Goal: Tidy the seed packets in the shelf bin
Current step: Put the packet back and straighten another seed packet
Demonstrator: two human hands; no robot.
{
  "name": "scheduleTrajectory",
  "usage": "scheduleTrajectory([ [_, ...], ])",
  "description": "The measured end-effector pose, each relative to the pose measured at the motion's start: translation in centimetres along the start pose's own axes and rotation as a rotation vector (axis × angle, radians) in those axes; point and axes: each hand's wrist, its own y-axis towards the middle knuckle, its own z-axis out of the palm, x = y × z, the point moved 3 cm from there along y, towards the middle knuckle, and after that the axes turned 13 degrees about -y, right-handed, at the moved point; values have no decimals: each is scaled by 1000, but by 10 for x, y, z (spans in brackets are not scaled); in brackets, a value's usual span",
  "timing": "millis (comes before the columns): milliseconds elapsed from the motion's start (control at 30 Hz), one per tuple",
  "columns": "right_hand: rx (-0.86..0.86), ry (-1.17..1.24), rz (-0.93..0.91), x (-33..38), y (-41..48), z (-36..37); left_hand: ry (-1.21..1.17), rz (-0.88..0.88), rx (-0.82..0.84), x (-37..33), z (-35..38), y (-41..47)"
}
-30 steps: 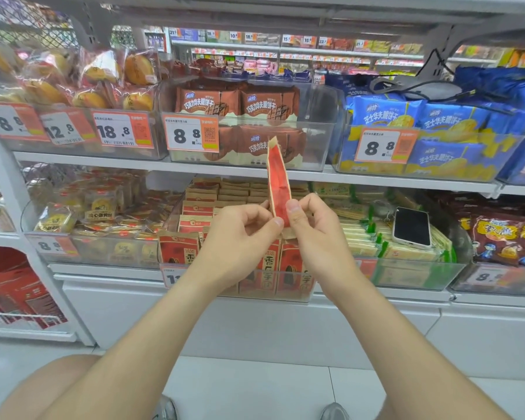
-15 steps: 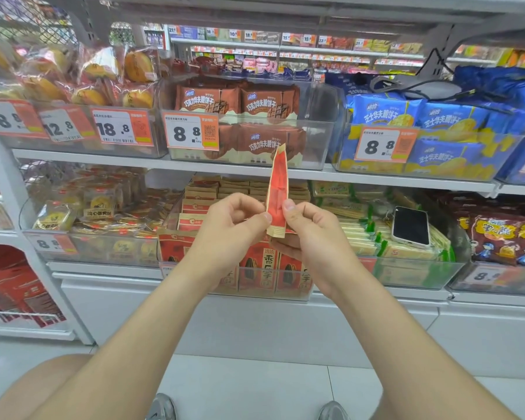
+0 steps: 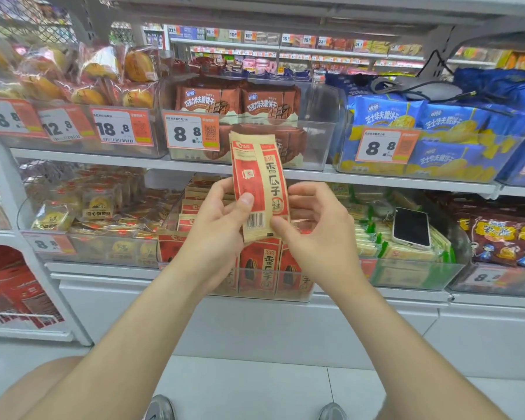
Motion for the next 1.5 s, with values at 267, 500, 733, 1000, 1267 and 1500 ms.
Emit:
scheduleTrajectory([
  [267,157,332,347,-10,4,8,-203,-79,-74,1,0,2],
  [500,226,414,368,-11,6,2,-226,-130,-96,-1,-5,3],
  [733,550,169,282,-8,-3,4,-55,-79,-234,1,-9,2],
  [1000,179,417,333,-16,4,0,68,-247,-56,15,5,-9],
  [1267,226,709,443,-11,2,1,-40,-220,-40,20,12,-15],
  [1500,272,776,469,-10,4,1,-58,-155,-62,14,17,-15],
])
